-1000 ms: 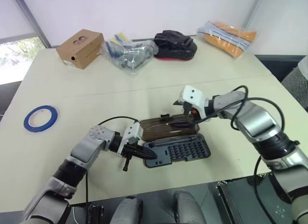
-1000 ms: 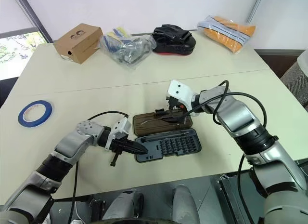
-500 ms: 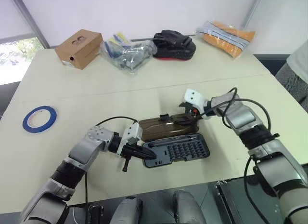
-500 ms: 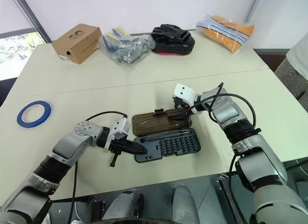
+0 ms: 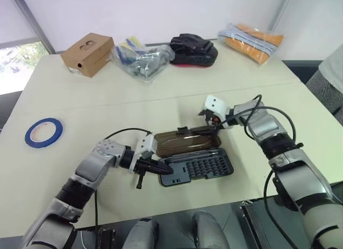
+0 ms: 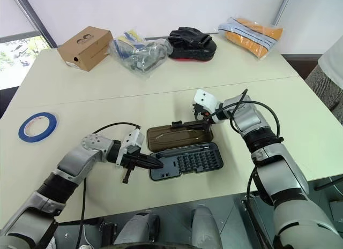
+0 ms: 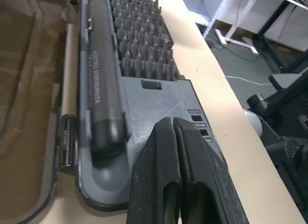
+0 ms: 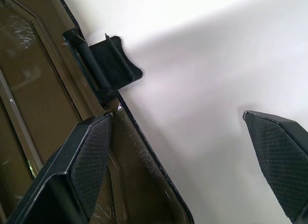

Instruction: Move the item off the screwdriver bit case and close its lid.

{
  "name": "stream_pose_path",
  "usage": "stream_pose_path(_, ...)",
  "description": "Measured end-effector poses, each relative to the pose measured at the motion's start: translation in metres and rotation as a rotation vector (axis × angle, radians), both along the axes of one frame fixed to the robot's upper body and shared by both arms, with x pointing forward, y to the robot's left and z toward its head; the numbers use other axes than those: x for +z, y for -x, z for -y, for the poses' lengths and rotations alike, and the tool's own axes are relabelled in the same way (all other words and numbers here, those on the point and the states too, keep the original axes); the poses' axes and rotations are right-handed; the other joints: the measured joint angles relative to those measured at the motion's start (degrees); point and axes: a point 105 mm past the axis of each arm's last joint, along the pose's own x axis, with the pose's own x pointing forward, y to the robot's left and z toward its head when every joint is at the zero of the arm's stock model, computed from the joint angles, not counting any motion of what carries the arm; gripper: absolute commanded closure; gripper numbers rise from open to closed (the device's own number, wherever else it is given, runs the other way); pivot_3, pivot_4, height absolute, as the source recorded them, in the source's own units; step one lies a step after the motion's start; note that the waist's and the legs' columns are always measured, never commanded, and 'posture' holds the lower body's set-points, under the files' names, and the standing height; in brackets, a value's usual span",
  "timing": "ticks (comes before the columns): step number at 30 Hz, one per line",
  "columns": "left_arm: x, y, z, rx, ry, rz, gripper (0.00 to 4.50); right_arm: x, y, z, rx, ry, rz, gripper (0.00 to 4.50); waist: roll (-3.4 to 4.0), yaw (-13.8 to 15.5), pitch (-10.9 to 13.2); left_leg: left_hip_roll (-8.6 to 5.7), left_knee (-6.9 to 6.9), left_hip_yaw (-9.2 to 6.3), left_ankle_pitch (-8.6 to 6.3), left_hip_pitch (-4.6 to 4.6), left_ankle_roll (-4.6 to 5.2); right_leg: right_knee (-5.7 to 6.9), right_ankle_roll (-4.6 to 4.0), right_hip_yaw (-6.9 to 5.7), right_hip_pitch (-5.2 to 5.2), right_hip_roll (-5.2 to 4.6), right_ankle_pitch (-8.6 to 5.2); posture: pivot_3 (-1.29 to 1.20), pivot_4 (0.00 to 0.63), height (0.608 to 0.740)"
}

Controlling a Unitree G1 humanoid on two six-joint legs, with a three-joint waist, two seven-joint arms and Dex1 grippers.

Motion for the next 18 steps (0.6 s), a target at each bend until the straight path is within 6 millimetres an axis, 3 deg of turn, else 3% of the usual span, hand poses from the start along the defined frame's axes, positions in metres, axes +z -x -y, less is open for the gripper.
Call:
stream_pose_path(2,0.000,-0.001,0.000,0.006,0.000,0.002,4.50,-0.001,0.001,-0.002,0.013,0.003,-0.009,1.35,0.00,0.0,0.0,0.00,0.00,0.00,0.00,0.00,0.00,0.00,0.00,0.00,0.00,0.00,0.00,0.00,0.150,0.740)
stream_pose_path(8,0.000,-0.005,-0.002,0.033,-0.003,0.013,4.50,-0.003,0.010,-0.009,0.088,0.021,-0.032,4.44,0.00,-0.1,0.0,0.00,0.04,0.01,0.03,0.06,-0.05,0.05,0.00,0.01,0.05,0.00,0.01,0.00,0.150,0.740)
stream_pose_path(18,0.002,-0.016,-0.002,0.079,-0.006,0.029,4.50,-0.002,0.012,-0.009,0.125,0.050,-0.024,4.48,-0.01,-0.1,-0.3,0.03,0.02,-0.03,0.04,0.21,-0.07,0.05,0.00,0.00,0.20,0.05,0.01,0.00,0.150,0.740)
